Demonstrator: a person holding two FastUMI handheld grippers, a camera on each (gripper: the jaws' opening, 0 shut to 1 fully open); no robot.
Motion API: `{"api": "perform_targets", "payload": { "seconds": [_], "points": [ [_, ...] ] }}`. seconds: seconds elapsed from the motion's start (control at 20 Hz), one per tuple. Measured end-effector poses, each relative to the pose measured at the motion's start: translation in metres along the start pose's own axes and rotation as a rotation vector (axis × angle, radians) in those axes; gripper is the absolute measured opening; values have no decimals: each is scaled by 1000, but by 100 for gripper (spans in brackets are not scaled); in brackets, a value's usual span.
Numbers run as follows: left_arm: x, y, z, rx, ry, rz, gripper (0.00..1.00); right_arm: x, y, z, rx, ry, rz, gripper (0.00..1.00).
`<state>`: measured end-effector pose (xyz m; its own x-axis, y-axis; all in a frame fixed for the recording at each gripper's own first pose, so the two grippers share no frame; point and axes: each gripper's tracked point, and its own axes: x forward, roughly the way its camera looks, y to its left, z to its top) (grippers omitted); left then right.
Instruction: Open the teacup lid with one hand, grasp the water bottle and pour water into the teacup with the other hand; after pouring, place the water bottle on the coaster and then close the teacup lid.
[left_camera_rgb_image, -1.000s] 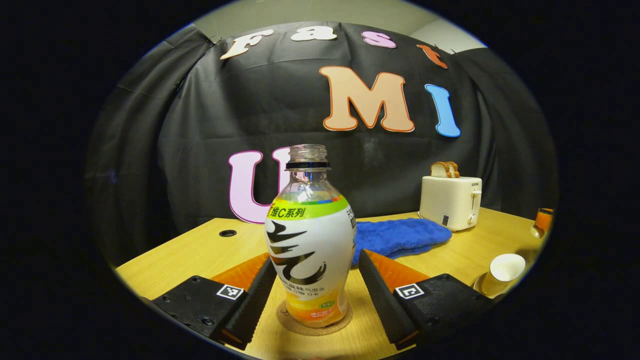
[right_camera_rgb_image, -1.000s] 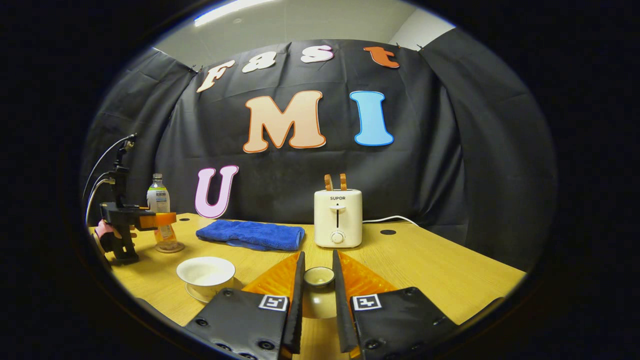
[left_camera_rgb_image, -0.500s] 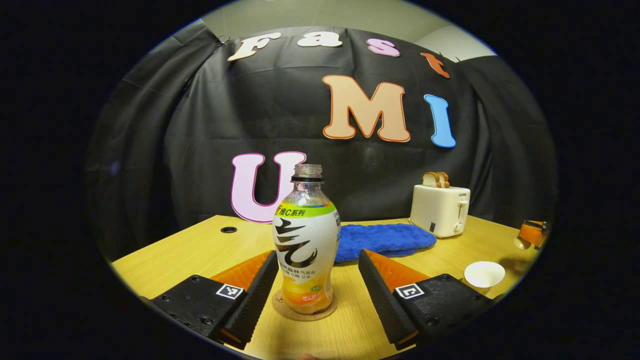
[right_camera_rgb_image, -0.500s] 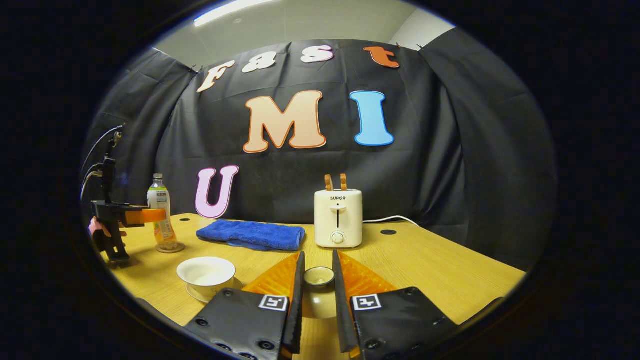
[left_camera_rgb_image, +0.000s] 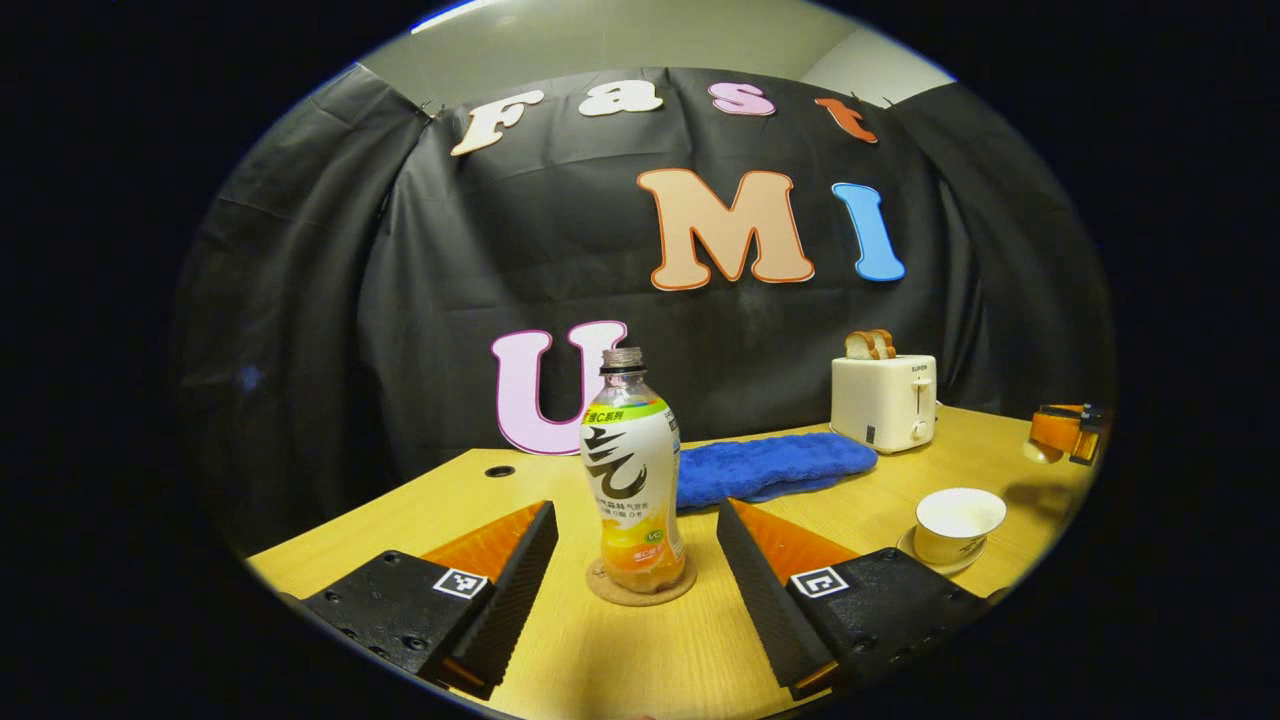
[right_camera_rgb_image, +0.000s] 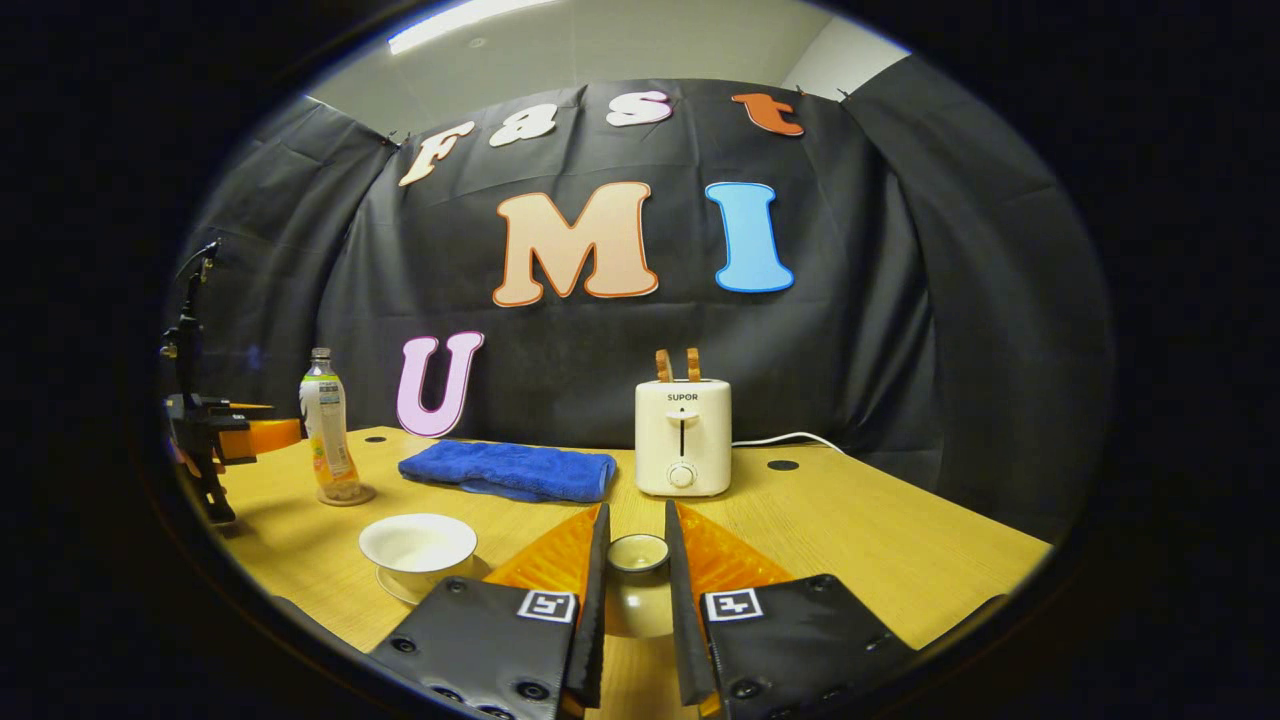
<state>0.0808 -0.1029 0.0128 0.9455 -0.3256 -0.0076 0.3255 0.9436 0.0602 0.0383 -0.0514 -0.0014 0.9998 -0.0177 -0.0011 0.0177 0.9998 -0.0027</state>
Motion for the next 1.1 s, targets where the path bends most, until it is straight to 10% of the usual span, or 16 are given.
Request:
{"api": "perform_targets", "payload": {
  "seconds": [1.1],
  "points": [
    [-15, 17, -15, 17, -25, 26, 93, 18, 108, -5, 14, 19, 400, 33]
  ]
}}
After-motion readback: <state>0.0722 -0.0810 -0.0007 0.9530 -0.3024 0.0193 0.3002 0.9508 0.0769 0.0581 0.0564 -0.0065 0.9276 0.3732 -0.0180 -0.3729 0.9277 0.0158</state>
